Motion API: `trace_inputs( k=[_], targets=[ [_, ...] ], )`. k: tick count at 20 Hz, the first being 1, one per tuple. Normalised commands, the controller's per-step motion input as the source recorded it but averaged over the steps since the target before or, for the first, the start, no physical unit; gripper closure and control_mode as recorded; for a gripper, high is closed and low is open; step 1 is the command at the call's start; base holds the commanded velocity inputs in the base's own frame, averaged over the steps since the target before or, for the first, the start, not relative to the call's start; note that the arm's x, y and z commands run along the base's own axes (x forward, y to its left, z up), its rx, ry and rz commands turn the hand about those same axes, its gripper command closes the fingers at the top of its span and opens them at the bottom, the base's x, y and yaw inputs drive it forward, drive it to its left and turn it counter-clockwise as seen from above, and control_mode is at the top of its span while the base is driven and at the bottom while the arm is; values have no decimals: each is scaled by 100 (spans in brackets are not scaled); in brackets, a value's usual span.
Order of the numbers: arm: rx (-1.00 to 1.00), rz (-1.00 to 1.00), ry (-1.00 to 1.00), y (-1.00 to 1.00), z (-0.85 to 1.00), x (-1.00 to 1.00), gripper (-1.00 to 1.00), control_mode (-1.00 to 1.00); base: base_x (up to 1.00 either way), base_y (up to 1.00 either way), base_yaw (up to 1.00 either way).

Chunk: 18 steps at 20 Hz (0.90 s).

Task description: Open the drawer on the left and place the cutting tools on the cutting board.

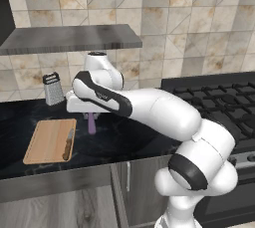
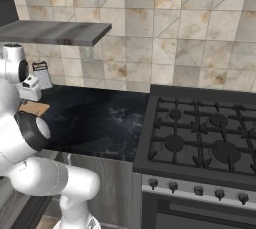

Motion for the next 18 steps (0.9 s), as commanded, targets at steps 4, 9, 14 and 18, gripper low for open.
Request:
trace_inputs(
  k=[4, 9, 14, 18],
  targets=[
    [0, -4, 0, 17, -31, 41, 100, -100, 0, 0, 0],
    [0, -6, -1, 22, -44, 28, 100, -100, 0, 0, 0],
    [0, -8, -11, 32, -40, 24, 100, -100, 0, 0, 0],
    [0, -12, -13, 40, -2, 9, 100, -100, 0, 0, 0]
  ],
)
